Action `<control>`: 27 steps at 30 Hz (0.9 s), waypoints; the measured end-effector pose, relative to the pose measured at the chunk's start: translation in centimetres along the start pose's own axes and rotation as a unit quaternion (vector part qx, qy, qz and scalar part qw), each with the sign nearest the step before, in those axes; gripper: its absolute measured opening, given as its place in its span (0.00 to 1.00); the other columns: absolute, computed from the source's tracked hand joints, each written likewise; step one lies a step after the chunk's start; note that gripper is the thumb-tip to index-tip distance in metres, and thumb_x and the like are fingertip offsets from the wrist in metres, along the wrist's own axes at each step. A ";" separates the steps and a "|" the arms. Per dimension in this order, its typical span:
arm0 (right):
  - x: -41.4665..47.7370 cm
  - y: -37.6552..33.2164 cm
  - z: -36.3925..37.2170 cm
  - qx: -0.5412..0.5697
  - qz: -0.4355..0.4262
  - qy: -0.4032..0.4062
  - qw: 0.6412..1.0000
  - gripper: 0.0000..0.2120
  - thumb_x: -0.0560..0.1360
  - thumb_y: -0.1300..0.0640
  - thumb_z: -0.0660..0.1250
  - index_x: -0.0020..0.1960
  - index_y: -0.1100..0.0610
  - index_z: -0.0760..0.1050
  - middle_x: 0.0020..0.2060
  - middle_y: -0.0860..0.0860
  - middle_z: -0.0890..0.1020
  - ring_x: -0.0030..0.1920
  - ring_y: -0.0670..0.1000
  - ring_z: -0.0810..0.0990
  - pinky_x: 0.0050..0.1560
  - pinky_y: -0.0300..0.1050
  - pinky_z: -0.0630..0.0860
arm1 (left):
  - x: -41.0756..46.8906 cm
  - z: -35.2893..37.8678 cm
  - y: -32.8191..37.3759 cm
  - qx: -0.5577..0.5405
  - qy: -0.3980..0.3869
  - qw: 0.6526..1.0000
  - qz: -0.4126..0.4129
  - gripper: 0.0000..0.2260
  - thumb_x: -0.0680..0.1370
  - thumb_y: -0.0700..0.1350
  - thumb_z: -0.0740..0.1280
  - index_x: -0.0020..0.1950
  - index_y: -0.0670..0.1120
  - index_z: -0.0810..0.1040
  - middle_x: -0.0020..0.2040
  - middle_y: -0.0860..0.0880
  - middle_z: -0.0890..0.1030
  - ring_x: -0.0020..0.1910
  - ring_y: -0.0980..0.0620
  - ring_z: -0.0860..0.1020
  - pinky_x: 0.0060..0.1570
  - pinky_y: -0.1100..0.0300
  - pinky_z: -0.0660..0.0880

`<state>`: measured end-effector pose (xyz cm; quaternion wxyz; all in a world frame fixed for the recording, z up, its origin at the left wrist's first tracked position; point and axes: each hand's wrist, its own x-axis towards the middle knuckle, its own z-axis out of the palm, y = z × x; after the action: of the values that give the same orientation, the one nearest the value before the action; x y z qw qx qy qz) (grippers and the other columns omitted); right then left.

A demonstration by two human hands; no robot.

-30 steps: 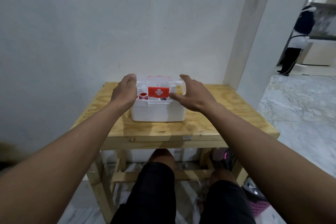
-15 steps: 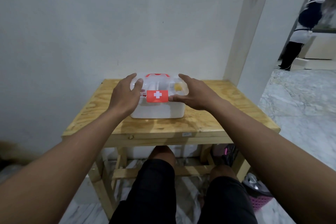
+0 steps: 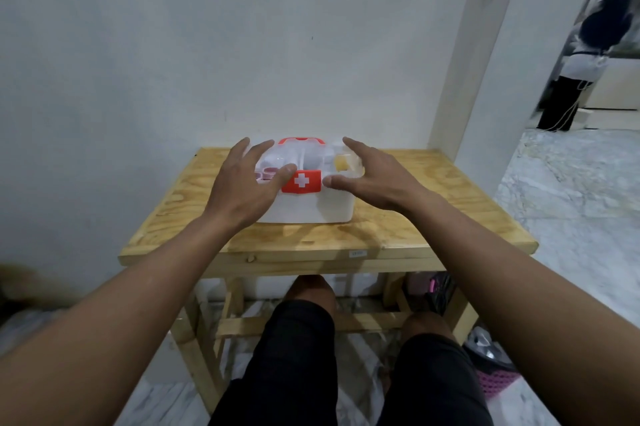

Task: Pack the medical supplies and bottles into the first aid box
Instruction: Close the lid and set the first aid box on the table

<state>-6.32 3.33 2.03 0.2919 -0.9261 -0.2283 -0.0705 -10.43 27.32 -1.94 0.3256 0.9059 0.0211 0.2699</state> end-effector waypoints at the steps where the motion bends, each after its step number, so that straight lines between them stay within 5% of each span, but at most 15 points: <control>1: 0.0 0.1 0.0 -0.002 -0.003 -0.006 1.000 0.45 0.71 0.38 0.72 0.81 0.49 0.55 0.77 0.50 0.65 0.75 0.53 0.64 0.69 0.50 0.65 | 0.0 0.0 -0.2 0.005 -0.003 1.000 0.004 0.37 0.70 0.75 0.62 0.75 0.59 0.67 0.80 0.48 0.60 0.72 0.43 0.70 0.65 0.42 0.74; 8: 0.0 0.8 0.6 -0.043 -0.018 0.021 0.999 0.45 0.70 0.44 0.76 0.80 0.48 0.56 0.74 0.51 0.69 0.73 0.54 0.67 0.67 0.49 0.68 | 0.2 0.4 -1.2 0.048 -0.024 0.998 0.028 0.55 0.54 0.81 0.68 0.77 0.60 0.62 0.80 0.49 0.57 0.71 0.42 0.71 0.65 0.44 0.74; 20: -0.4 1.2 1.1 -0.109 -0.042 0.050 0.992 0.44 0.71 0.38 0.72 0.80 0.48 0.55 0.74 0.49 0.70 0.72 0.55 0.70 0.65 0.53 0.72 | 0.1 0.8 -1.5 0.066 0.004 0.996 0.061 0.52 0.56 0.79 0.69 0.75 0.60 0.64 0.79 0.49 0.58 0.69 0.40 0.73 0.61 0.41 0.77; 27: -1.0 1.1 1.8 -0.112 -0.053 0.032 0.992 0.48 0.71 0.33 0.68 0.81 0.51 0.50 0.80 0.52 0.58 0.78 0.54 0.59 0.73 0.54 0.64 | -0.1 1.0 -1.4 0.070 0.025 0.994 0.075 0.47 0.59 0.79 0.68 0.73 0.56 0.68 0.78 0.49 0.62 0.69 0.43 0.72 0.60 0.41 0.77</control>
<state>-6.66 3.20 -0.30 0.1891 -0.9369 -0.2584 -0.1403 -9.83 27.84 -3.48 0.2395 0.9185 -0.0201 0.3141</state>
